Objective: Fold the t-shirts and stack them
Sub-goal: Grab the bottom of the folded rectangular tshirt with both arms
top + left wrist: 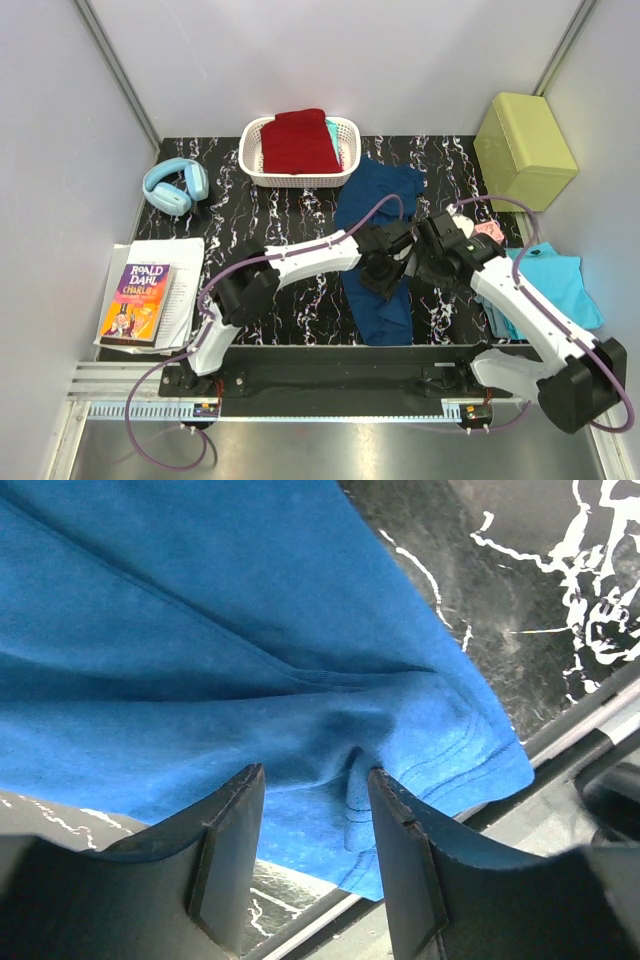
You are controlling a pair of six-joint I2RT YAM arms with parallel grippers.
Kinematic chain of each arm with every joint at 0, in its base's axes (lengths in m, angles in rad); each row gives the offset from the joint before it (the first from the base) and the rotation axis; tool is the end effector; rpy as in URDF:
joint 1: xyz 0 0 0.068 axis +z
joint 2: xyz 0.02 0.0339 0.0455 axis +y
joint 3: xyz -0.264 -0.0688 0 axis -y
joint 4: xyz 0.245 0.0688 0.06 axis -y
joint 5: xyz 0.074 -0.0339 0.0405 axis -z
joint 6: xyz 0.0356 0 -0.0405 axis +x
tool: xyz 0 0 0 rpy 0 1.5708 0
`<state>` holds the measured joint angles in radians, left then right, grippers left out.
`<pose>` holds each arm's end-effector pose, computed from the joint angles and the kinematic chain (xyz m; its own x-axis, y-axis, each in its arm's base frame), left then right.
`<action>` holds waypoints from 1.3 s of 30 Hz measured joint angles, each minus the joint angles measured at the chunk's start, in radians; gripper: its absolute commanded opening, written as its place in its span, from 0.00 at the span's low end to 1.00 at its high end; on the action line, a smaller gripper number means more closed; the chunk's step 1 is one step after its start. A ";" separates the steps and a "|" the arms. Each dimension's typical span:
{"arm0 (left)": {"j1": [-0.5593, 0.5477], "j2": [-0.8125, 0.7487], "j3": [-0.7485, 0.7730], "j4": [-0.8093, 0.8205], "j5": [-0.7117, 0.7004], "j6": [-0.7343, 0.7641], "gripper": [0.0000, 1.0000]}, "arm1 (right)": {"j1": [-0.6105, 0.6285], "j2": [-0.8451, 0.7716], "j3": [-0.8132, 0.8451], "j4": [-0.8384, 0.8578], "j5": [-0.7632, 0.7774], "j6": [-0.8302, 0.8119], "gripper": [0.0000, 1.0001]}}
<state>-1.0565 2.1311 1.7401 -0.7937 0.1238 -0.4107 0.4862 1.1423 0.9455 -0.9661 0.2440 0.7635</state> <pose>0.2180 -0.3947 0.1980 -0.7719 0.5607 -0.2996 0.6312 0.7325 -0.2552 0.1856 0.0884 0.2649 -0.8412 0.3143 -0.4399 0.2948 0.9487 0.1141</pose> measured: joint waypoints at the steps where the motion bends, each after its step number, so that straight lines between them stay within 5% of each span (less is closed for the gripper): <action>1: -0.002 0.000 0.000 0.002 0.003 0.000 0.51 | 0.000 -0.018 0.002 0.000 0.011 0.000 0.77; 7: -0.019 0.000 0.000 0.003 0.016 0.000 0.46 | 0.000 -0.116 0.069 -0.007 0.090 0.000 0.77; 15: -0.023 0.000 -0.036 0.015 0.029 -0.002 0.00 | 0.000 -0.093 0.076 -0.013 0.097 0.000 0.77; 22: -0.029 -0.035 -0.172 0.037 0.017 0.003 0.00 | 0.000 -0.071 0.072 0.000 0.096 0.001 0.77; 27: -0.032 -0.196 -0.307 0.023 -0.046 -0.004 0.00 | 0.000 -0.060 0.071 0.010 0.095 0.001 0.76; 39: -0.032 -0.425 -0.380 -0.010 -0.157 -0.039 0.00 | 0.000 0.021 0.038 0.080 0.039 0.001 0.77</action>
<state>-1.0882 1.7061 1.3602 -0.8036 -0.0334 -0.4492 0.4866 1.1629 0.9833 -0.8860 0.2832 0.7643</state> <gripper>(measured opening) 0.005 0.764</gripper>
